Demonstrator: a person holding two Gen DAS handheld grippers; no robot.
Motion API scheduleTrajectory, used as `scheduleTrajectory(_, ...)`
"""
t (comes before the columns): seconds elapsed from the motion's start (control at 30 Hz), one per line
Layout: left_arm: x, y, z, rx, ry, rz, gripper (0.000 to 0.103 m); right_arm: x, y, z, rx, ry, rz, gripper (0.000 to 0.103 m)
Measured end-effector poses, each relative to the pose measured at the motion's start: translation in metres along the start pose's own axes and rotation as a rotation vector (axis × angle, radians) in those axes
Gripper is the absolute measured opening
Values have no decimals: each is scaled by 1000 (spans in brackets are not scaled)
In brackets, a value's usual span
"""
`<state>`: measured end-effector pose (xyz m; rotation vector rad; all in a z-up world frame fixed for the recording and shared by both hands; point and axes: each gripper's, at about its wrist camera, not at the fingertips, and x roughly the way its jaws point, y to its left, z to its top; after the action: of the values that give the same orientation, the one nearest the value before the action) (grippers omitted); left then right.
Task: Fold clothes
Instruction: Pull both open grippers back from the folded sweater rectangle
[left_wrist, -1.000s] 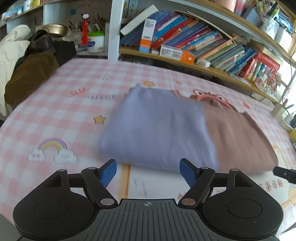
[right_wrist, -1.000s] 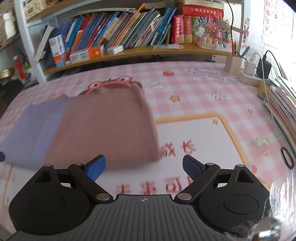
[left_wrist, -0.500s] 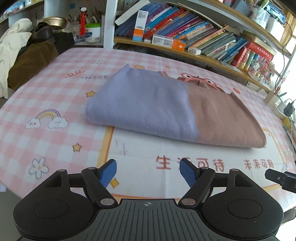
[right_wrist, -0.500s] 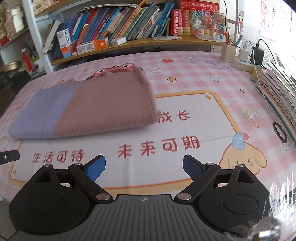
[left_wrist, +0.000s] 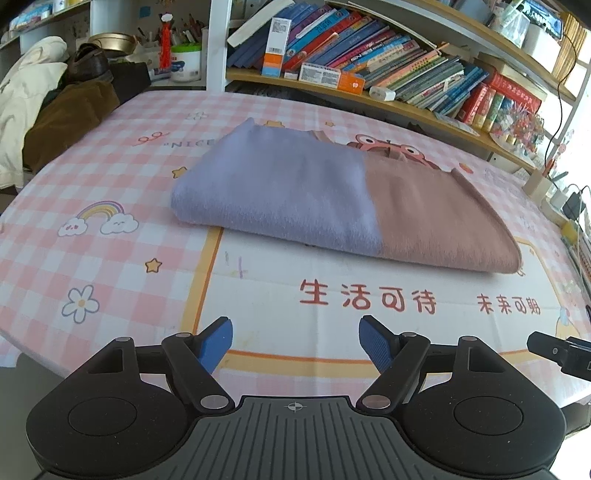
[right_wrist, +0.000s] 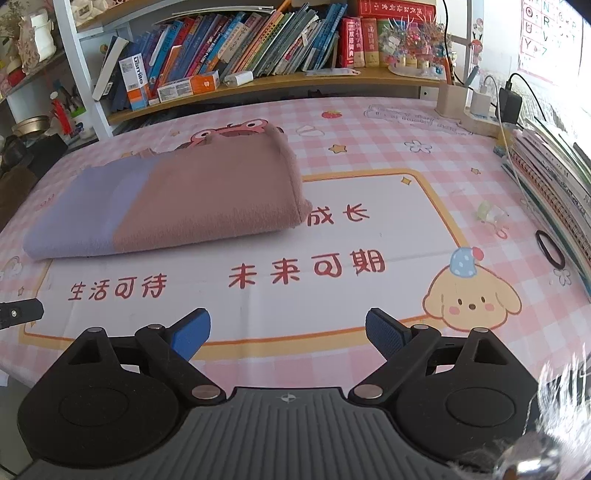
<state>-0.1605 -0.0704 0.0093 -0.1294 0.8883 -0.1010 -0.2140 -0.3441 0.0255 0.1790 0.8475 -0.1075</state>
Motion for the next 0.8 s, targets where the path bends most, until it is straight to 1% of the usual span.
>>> scheduleTrajectory(0.27, 6, 3, -1, -1, 33, -8, 79, 4, 7, -3, -19, 25, -1, 94)
scheduleTrajectory(0.4, 10, -2, 4, 21, 35, -24, 79, 2, 8, -1, -22, 14, -13, 96)
scheduleTrajectory(0.5, 12, -5, 4, 40, 37, -33, 85, 2, 6, -1, -14, 15, -19, 97)
scheduleTrajectory(0.53, 12, -6, 4, 43, 39, -35, 85, 3, 6, -1, -10, 19, -20, 97)
scheduleTrajectory(0.8, 12, -5, -4, 30, 61, -20, 86, 6, 3, -5, -4, 37, -9, 97)
